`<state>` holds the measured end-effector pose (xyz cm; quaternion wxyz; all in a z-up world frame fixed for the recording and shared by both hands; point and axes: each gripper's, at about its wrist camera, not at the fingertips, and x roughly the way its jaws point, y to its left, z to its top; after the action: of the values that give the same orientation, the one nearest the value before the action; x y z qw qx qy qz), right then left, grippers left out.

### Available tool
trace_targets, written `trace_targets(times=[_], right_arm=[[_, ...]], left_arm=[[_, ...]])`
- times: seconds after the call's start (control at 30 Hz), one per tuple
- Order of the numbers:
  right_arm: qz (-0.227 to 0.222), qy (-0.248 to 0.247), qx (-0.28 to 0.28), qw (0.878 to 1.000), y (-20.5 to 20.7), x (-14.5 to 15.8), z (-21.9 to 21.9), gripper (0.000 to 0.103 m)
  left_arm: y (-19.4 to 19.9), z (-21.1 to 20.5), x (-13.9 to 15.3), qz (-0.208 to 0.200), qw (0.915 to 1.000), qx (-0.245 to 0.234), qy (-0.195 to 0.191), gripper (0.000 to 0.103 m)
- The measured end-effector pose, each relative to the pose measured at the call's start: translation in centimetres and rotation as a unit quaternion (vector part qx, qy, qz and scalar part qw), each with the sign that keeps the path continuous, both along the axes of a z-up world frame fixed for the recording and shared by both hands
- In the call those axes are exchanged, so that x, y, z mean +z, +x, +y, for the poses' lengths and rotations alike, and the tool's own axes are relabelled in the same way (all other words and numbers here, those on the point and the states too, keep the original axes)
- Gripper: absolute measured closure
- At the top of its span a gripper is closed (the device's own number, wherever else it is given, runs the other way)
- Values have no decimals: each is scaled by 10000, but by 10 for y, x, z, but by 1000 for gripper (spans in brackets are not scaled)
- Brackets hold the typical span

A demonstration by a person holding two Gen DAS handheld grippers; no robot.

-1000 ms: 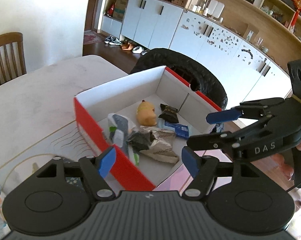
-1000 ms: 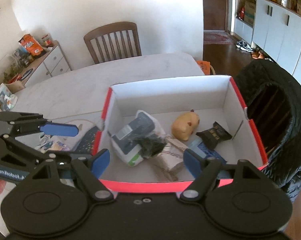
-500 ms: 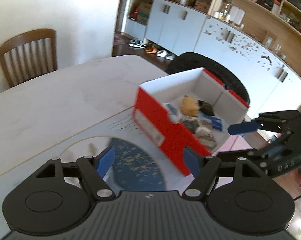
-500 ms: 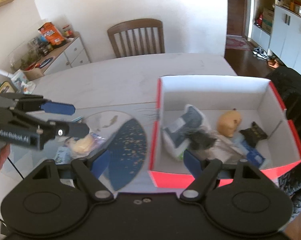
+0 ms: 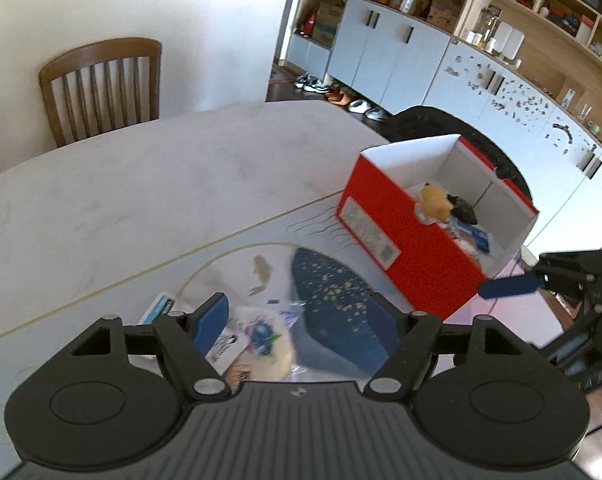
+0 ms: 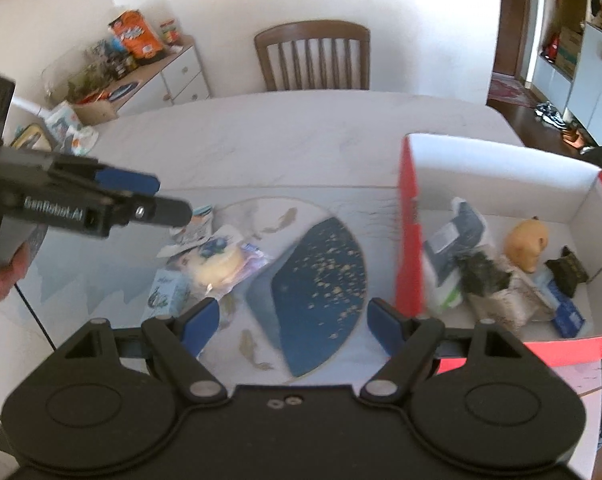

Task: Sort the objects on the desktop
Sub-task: 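Withdraw both tools from the box back over the table items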

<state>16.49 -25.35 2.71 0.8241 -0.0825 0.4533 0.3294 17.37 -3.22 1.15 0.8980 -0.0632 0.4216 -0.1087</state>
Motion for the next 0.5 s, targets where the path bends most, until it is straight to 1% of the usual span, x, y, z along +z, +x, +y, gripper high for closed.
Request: trace_targets(times=[0.07, 0.17, 0.2, 0.3, 0.33, 0.4, 0.5], right_arm=[[86, -36, 86, 9999, -5, -7, 8, 23], [100, -123, 237, 9996, -15, -16, 20, 23], [109, -139, 286, 9994, -18, -19, 23, 23], [120, -237, 457, 9986, -29, -30, 33, 23], [115, -276, 497, 9983, -33, -34, 36, 23], [120, -356, 599, 9975, -39, -42, 43, 24], [135, -471, 731, 9961, -47, -54, 52, 26]], left_arm=[[-3, 4, -5, 42, 10000, 35, -1, 21], [-7, 8, -14, 144, 9999, 77, 13, 20], [-8, 10, -17, 175, 9998, 117, 22, 18], [-14, 11, -29, 344, 9992, 218, 38, 17], [-16, 10, -34, 430, 9986, 270, 129, 15], [-20, 11, -43, 552, 9977, 327, 214, 5], [-24, 13, -57, 787, 9957, 452, 165, 5]])
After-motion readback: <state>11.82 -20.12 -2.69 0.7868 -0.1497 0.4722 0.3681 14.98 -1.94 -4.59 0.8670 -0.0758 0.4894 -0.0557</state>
